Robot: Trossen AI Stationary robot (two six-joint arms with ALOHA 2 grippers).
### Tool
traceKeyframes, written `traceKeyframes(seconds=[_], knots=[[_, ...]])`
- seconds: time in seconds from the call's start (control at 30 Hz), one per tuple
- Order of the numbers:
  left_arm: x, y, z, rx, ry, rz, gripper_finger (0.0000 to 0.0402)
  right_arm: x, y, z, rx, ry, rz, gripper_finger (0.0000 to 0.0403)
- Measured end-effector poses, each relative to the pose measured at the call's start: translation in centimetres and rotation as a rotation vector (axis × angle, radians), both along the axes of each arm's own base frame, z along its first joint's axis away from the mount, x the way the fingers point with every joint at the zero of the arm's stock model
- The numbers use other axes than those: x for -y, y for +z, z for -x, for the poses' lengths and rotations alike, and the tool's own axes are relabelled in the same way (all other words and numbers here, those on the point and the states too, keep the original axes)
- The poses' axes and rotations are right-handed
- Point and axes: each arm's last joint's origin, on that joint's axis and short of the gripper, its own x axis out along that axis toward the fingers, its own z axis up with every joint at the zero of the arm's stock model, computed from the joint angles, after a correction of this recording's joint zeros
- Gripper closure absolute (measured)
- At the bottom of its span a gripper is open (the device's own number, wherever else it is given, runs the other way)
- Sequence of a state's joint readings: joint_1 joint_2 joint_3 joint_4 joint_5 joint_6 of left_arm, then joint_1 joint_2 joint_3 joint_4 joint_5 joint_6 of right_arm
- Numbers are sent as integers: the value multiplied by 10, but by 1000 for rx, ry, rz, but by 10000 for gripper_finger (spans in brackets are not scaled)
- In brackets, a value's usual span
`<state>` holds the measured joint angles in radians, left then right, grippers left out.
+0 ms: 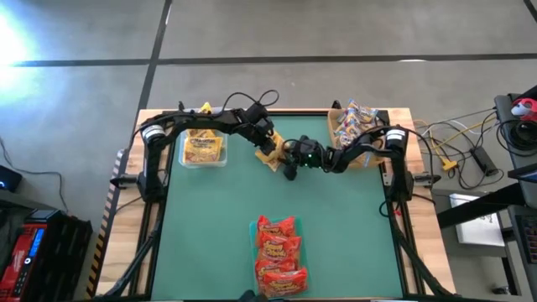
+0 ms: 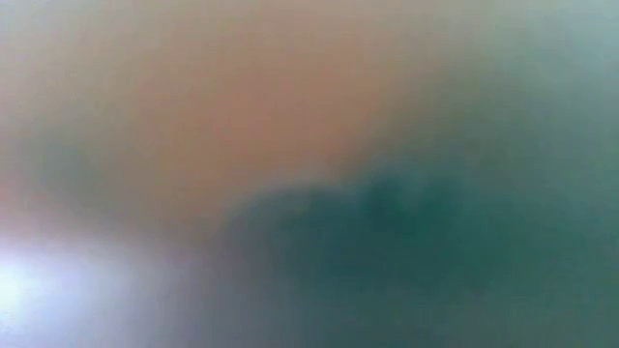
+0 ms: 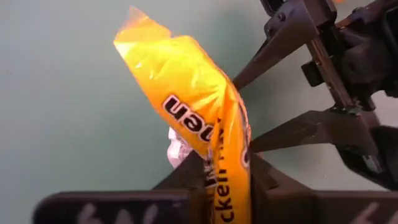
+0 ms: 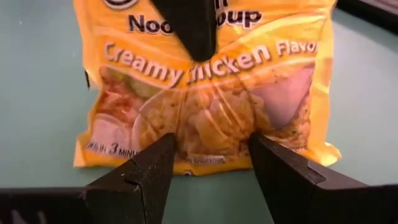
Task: Sort Maruchan noodles
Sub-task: Put the yellow noodle pack into the transparent bin
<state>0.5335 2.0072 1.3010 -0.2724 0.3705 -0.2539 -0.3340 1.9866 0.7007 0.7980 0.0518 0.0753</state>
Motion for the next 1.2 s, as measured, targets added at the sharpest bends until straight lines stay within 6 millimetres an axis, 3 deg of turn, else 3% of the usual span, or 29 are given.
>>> traceKeyframes(seconds=[0.1, 0.33, 0.6, 0.83, 0.97, 1.2], knots=[[-2, 0, 1, 9, -10, 6, 394, -1, 17, 2, -17, 4, -16, 200], [-5, 8, 8, 13, -19, 17, 397, -7, 44, 14, -106, 41, -50, 200], [0, 56, 29, 42, -59, -35, 397, -8, 42, 20, -154, 42, -53, 200], [20, 102, 73, -177, 6, -164, 397, -9, 43, 23, -157, 38, -51, 200], [35, 135, 102, -217, -5, -242, 397, -9, 43, 23, -159, 41, -46, 200], [58, 158, 153, -494, -21, -463, 398, -10, 41, 25, -164, 42, -47, 200]])
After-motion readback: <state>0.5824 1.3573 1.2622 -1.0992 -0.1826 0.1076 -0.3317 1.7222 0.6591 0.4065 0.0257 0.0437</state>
